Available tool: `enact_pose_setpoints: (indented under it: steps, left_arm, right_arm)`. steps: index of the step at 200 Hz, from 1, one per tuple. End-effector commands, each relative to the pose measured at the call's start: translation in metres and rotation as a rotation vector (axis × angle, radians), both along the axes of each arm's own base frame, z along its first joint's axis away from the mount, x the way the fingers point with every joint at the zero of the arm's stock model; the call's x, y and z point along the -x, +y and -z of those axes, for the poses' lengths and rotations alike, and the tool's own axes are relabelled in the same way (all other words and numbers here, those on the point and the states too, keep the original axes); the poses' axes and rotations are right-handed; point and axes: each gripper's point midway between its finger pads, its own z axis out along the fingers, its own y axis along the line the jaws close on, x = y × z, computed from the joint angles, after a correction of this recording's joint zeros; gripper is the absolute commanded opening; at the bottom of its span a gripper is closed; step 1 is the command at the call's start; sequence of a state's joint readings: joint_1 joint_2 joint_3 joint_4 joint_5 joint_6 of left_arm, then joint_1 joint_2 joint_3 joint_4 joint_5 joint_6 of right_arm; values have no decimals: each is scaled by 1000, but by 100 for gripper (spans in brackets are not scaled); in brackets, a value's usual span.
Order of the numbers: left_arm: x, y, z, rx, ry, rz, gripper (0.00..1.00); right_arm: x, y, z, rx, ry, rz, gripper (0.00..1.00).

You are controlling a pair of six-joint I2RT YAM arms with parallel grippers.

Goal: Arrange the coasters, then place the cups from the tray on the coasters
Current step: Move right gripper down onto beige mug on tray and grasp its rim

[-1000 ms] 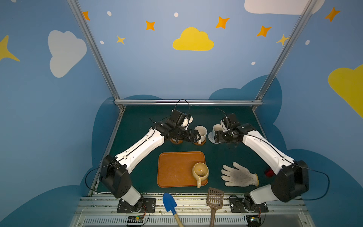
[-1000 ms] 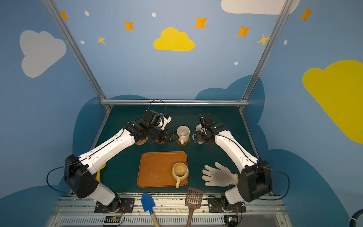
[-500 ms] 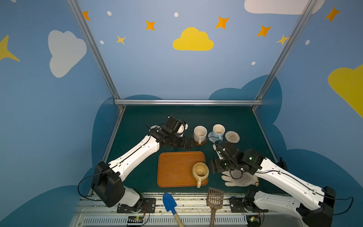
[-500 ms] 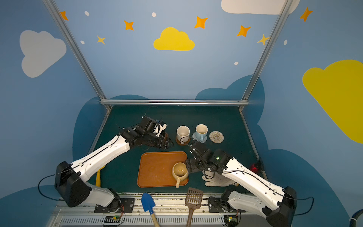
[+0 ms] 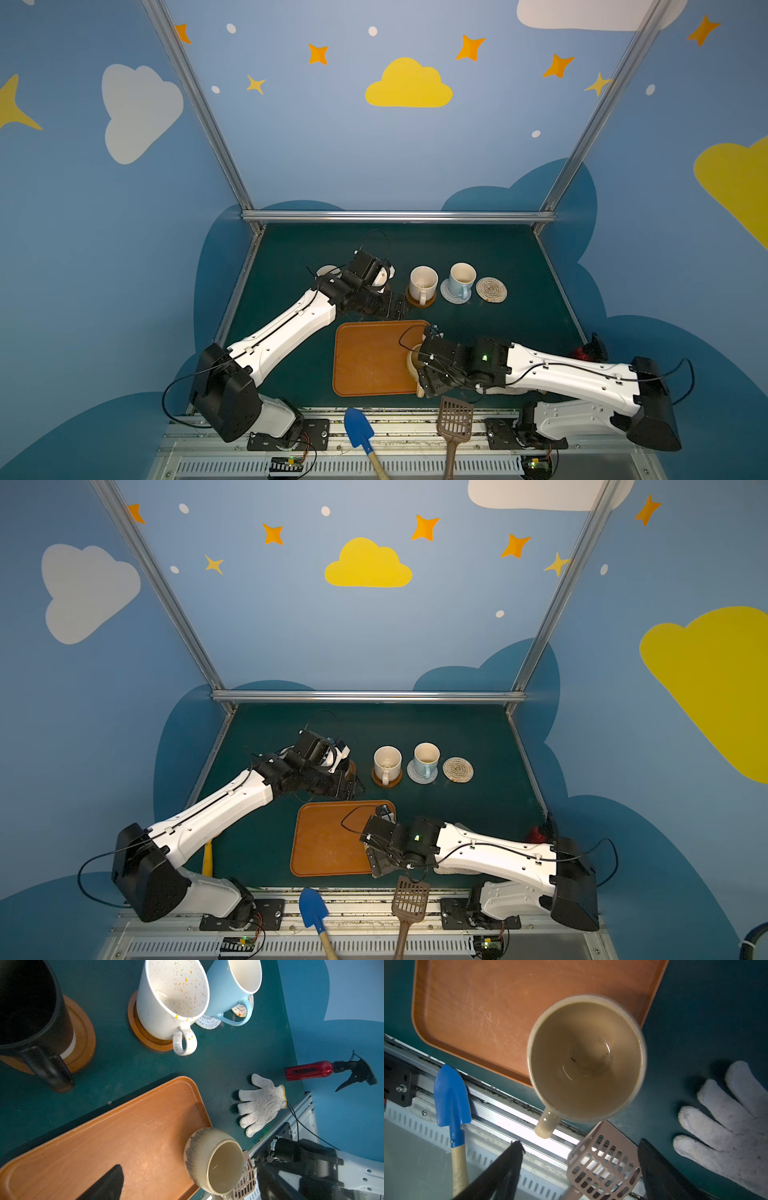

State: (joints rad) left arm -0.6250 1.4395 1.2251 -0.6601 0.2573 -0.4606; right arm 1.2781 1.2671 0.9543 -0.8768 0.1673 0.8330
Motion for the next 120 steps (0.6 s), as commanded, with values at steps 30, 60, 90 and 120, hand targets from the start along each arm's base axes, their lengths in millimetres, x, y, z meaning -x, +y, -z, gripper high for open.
enact_pose_setpoints:
  steps: [30,60,90,120]
  left_arm:
    - [21,8,-4,62,49,22,99]
    - [44,-1,-13,191,116,121,99]
    - [49,7,-3,175,140,109,99]
    - [49,13,10,139,147,83,99]
  right_arm:
    - [4,7,19,50,30,-11,82]
    - [7,14,27,66,35,-36,75]
    - [5,12,37,98,28,-29,66]
    - [-2,5,45,117,19,7,52]
